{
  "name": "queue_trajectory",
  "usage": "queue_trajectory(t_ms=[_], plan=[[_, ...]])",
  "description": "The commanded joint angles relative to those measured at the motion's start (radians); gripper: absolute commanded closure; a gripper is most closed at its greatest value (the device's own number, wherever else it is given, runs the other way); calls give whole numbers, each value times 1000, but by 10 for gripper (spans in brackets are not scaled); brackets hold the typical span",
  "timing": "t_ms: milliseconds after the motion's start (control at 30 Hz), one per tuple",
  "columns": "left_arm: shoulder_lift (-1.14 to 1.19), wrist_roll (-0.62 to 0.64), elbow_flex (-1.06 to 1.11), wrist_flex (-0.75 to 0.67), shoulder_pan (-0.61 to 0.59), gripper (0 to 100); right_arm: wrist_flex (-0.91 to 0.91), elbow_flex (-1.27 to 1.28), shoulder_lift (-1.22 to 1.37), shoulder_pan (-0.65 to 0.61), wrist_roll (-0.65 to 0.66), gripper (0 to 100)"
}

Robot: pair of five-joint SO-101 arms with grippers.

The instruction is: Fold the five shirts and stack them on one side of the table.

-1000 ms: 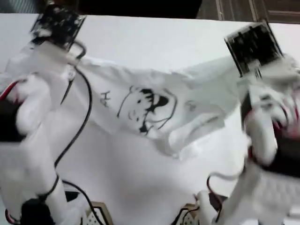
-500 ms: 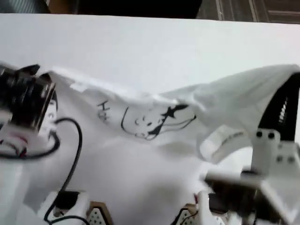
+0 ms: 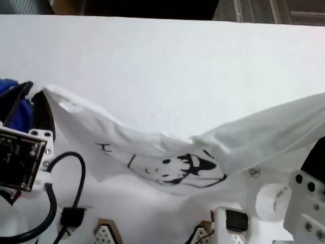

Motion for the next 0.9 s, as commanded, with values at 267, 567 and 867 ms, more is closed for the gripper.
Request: queue_trajectory(t_ms=[267,567,867], plan=[[-8,-9,44,-78,-8,976,-27,34,-5,-2,14,978],[-86,-9,-102,5,-9,976,-30,-78,-58,-5,78,978],[-126,-9,-21,28,-9,976,-128,-87,-51,-5,112,978]])
